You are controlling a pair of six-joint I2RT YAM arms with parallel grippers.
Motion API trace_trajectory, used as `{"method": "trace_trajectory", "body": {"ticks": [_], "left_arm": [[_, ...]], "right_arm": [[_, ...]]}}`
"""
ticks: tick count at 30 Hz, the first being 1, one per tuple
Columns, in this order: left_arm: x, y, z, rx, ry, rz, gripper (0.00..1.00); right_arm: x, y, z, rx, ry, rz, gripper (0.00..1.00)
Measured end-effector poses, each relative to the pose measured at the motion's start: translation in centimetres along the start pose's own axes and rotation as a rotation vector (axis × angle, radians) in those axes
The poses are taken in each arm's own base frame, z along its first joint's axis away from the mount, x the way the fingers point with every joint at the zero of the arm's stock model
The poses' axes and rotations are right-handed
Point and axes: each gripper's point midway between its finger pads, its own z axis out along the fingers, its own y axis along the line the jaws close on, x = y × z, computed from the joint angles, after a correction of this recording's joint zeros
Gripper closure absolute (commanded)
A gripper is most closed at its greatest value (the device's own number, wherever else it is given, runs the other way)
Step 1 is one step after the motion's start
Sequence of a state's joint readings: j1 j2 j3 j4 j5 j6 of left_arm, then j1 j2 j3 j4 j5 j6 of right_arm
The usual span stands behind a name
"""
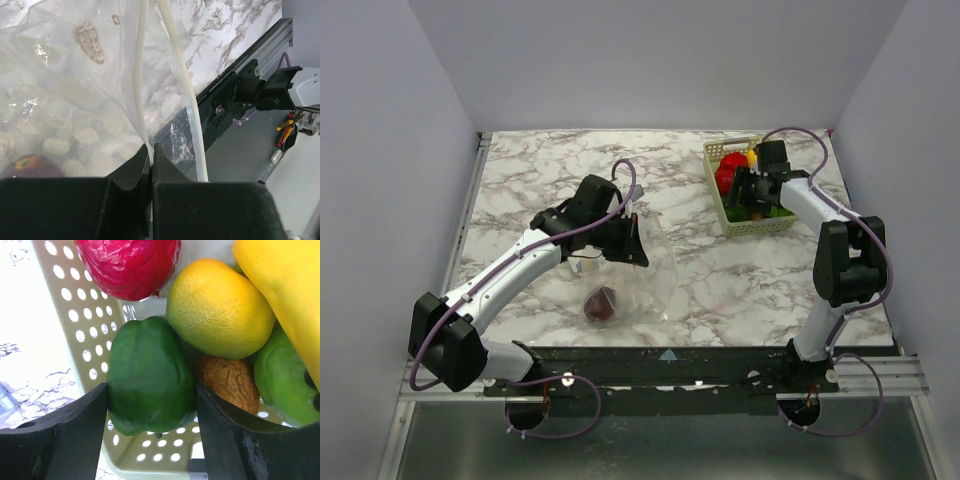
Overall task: Place the food in the zip-top bag and seal the zipper
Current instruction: Pick up the fake vegetable from the bin.
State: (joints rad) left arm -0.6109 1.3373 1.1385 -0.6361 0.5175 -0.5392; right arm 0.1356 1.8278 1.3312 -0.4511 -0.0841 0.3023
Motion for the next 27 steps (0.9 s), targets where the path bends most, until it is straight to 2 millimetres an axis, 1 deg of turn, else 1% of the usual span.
{"method": "trace_trajectory", "body": {"ticks": [1,3,6,12,13,15,16,18,24,27], "left_arm": [[0.0,0.0,0.0,0.0,0.0,0.0,1.0],[0.0,0.0,0.0,0.0,0.001,-0.001,1.0],[0.0,0.0,0.1,-0.001,0.002,-0.001,1.0],[0.0,0.1,0.1,-0.001,0.003,-0.002,1.0],[0.0,0.1,0.1,-0.001,0.003,-0.002,1.0],[0.0,0.1,0.1,-0.001,0.003,-0.001,1.0],[0.0,0.1,0.1,-0.001,0.003,-0.002,1.0],[0.0,0.1,0.1,-0.001,0.002,-0.001,1.0],[0.0,0.1,0.1,-0.001,0.002,-0.001,1.0],[0.0,0.1,0.1,0.0,0.002,-0.001,1.0]], "right_arm": [[-0.1,0.0,-0.1,0.0,-0.002,0.001,0.66],[-0.4,0.1,-0.5,-0.002,-0.01,0.002,0.69],[-1.4,0.6,-2.0,-0.012,-0.048,0.001,0.78],[-5.2,2.2,-7.5,-0.061,-0.225,0.017,0.89],[-5.6,2.4,-8.4,-0.073,-0.259,0.023,0.91],[-5.8,2.7,-9.7,-0.095,-0.307,0.042,0.93],[-5.6,2.8,-10.2,-0.105,-0.325,0.058,0.94],[-4.6,2.9,-10.6,-0.129,-0.341,0.09,0.96],[-0.2,3.6,-9.7,-0.237,-0.291,0.198,0.98],[1.2,4.7,-10.5,-0.319,-0.272,0.235,0.98]]}}
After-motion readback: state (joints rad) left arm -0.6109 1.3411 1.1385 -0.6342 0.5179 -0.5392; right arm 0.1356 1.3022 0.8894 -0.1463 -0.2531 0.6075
